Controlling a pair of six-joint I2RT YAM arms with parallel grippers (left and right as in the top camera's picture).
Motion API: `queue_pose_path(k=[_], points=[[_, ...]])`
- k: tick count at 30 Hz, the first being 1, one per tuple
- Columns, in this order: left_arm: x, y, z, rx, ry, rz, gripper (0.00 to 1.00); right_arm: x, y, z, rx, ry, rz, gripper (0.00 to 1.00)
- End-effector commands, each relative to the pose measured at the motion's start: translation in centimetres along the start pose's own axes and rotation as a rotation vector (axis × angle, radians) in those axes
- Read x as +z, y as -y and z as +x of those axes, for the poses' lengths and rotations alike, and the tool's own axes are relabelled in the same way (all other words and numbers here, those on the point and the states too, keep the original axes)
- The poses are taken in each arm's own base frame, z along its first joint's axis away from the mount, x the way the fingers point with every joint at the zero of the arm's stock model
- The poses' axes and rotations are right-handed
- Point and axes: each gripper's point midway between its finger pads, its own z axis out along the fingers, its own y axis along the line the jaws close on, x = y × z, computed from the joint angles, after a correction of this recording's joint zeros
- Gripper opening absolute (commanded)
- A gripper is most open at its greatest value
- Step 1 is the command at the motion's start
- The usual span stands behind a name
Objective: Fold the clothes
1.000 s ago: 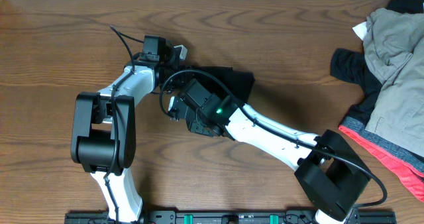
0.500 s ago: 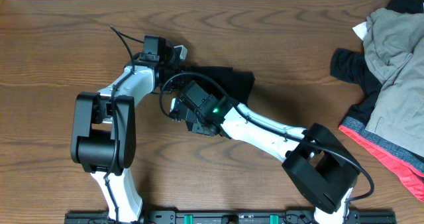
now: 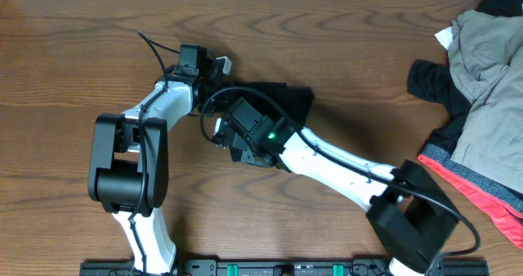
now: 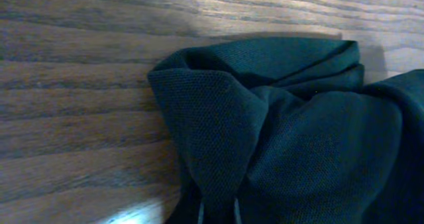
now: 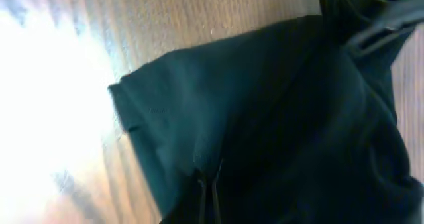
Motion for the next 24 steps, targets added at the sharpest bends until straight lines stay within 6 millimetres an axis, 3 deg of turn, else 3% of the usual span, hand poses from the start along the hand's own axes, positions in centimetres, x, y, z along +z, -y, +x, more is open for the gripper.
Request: queue_pose_path(k=[1,8,12,16,19,21,24], points=[[0.4,-2.2,0.1,-0.025,-0.001,-0.106,0.06,-1.1,-1.0,0.1,0.023,0.002,-0.066,0.03],[0.3,-2.8,0.0,-0.041,0.008,-0.144,0.06,-1.8,-4.9,1.6,0.022,-0.040,-0.267,0.09],[0.3,-2.8,0.0,-0.051,0.009,-0.144,0.06,-2.1,-6.4,1.7,0.013,-0.047,-0.326,0.23],[0.3,-2.8,0.1,-0.053,0.004,-0.144,0.06,-2.1,-6.3,1.5,0.007,-0.042,-0.310,0.18],[0.3,-3.0,0.6,-0.061,-0.014,-0.149,0.07,-1.6,-4.1,1.2,0.080,-0.052,-0.187,0.13],[0.3,-3.0,0.9,-0.068,-0.028,-0.152,0.17,-2.2,-2.8,0.1,0.106,-0.012,-0.130,0.14],[0.2,-3.1,1.4,-0.077,-0.047,-0.157,0.48,-4.2,-0.5,-2.0,0.117,0.072,-0.037,0.17]])
